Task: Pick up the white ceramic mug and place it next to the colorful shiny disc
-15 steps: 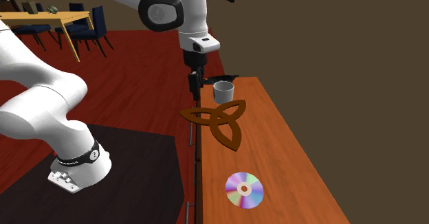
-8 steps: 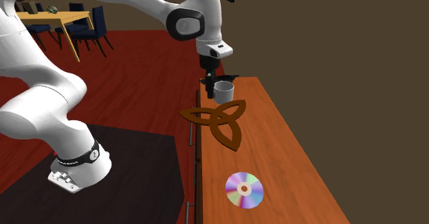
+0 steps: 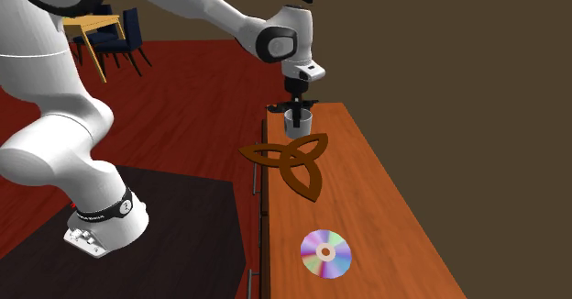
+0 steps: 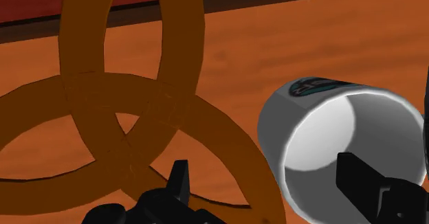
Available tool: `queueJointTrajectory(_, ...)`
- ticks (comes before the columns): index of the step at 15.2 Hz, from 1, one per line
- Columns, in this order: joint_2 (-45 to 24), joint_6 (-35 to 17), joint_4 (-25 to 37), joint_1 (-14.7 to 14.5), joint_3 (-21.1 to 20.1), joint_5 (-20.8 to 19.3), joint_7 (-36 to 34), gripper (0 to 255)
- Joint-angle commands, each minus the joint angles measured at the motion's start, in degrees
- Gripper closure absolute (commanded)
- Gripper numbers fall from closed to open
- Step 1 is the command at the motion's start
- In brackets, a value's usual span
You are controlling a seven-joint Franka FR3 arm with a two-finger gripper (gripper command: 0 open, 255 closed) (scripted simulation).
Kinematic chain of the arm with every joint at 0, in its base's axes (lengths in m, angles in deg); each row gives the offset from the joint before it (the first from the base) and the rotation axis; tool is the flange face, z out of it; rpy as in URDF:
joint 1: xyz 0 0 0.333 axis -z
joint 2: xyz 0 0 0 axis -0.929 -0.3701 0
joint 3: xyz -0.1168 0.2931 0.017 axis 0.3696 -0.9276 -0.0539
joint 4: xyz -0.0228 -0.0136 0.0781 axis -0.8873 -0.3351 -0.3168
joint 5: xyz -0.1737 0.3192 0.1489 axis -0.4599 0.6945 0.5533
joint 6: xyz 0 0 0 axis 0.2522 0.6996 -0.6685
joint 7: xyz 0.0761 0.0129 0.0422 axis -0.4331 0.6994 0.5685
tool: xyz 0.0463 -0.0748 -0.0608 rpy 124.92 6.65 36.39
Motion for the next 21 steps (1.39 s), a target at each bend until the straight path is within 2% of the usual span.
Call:
queueJointTrajectory(1, -2.92, -0.27, 2.50, -1.02, -0.28, -1.11, -1.47, 0)
queueJointTrajectory(9, -6.27, -5.22, 0.64, -1.66, 0.30, -2.93, -2.68, 0)
queueJointTrajectory(16, -6.26, -5.21, 0.63, -1.66, 0.30, -2.93, -2.67, 0)
queueJointTrajectory(17, -6.26, -5.21, 0.63, -1.66, 0.30, -2.93, -2.67, 255)
queueJointTrajectory(21, -6.26, -5.21, 0.63, -1.66, 0.30, -2.93, -2.67, 255)
